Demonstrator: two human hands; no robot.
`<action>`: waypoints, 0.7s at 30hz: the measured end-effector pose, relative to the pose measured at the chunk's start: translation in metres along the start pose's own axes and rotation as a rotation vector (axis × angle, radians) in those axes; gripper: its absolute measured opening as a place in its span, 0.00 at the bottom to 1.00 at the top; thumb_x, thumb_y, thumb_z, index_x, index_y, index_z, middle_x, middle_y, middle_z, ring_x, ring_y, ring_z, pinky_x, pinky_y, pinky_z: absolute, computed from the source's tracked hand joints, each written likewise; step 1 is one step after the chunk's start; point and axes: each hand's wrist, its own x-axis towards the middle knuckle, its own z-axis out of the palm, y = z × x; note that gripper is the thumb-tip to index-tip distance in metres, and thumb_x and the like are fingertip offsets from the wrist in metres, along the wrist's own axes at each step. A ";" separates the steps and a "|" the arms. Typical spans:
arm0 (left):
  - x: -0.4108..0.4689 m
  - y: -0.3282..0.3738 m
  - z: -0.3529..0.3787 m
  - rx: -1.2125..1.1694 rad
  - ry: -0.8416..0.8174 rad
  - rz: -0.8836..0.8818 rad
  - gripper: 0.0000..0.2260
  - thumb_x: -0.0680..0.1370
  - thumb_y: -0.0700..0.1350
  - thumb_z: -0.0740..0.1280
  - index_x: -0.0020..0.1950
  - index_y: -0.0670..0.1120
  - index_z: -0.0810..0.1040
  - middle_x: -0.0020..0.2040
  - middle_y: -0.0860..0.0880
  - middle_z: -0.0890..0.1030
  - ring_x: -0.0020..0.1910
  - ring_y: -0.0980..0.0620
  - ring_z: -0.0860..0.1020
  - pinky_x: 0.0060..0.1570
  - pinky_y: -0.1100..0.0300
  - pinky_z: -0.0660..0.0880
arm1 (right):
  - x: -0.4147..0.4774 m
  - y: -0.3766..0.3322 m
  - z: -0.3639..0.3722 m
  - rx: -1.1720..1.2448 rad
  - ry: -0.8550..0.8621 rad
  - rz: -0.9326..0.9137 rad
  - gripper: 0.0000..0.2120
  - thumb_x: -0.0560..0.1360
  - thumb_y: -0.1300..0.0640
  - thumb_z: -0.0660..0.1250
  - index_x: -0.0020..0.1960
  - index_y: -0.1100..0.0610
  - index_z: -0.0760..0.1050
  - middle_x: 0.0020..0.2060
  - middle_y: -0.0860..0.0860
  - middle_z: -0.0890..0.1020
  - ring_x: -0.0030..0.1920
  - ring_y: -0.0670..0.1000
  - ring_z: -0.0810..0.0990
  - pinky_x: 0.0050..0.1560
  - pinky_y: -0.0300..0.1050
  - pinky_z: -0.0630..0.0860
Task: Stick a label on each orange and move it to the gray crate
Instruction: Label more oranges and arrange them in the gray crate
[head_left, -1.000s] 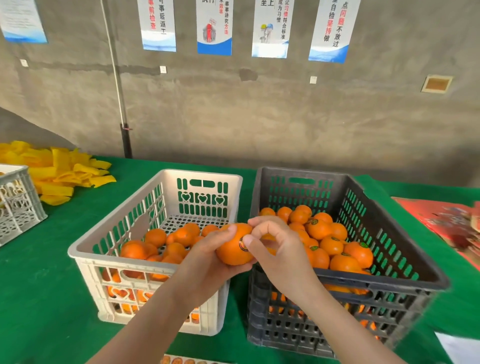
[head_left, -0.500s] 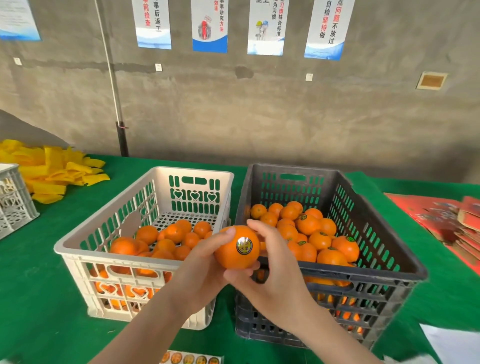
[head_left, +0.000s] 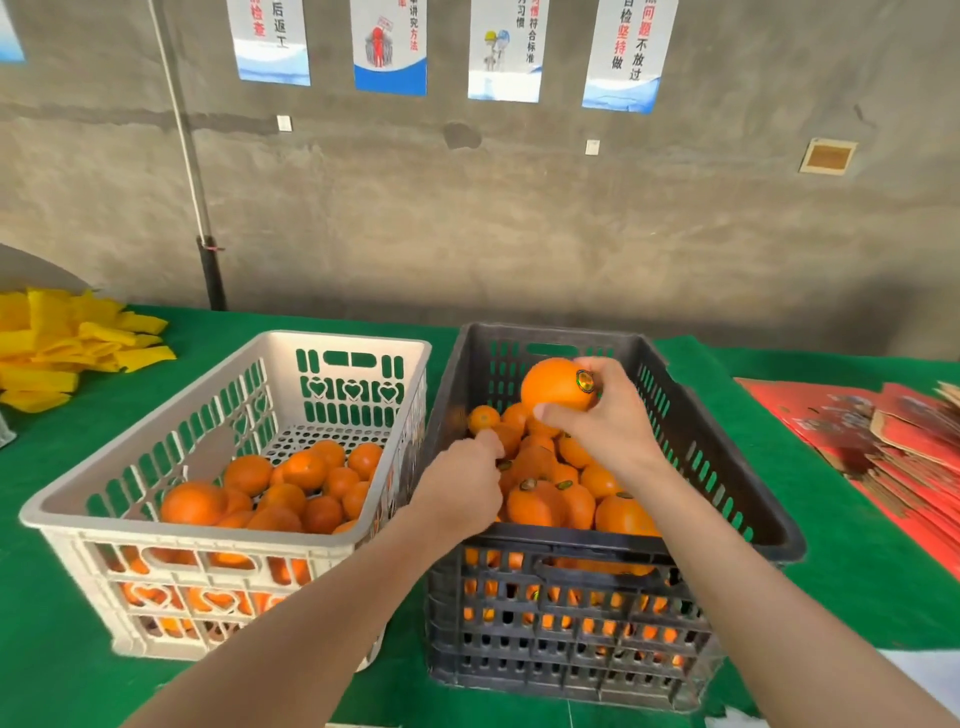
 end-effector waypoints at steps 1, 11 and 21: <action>0.001 0.000 0.001 0.074 -0.041 -0.014 0.10 0.81 0.43 0.60 0.61 0.45 0.72 0.51 0.44 0.78 0.43 0.46 0.75 0.39 0.54 0.70 | 0.016 0.008 0.002 -0.059 -0.049 0.060 0.29 0.64 0.52 0.78 0.60 0.51 0.68 0.52 0.47 0.72 0.54 0.50 0.73 0.48 0.42 0.68; 0.006 -0.003 0.009 0.123 -0.014 -0.058 0.11 0.78 0.51 0.65 0.54 0.45 0.74 0.54 0.45 0.77 0.53 0.45 0.75 0.46 0.54 0.70 | 0.066 0.057 0.088 -0.824 -0.585 0.014 0.36 0.66 0.47 0.74 0.68 0.55 0.64 0.58 0.55 0.77 0.56 0.57 0.76 0.49 0.50 0.76; 0.000 -0.001 -0.001 0.050 0.059 -0.026 0.09 0.77 0.47 0.65 0.49 0.41 0.76 0.45 0.45 0.80 0.46 0.45 0.79 0.44 0.52 0.77 | 0.015 0.001 0.047 -0.083 -0.002 -0.352 0.16 0.75 0.57 0.68 0.61 0.61 0.74 0.55 0.53 0.79 0.56 0.49 0.78 0.55 0.42 0.75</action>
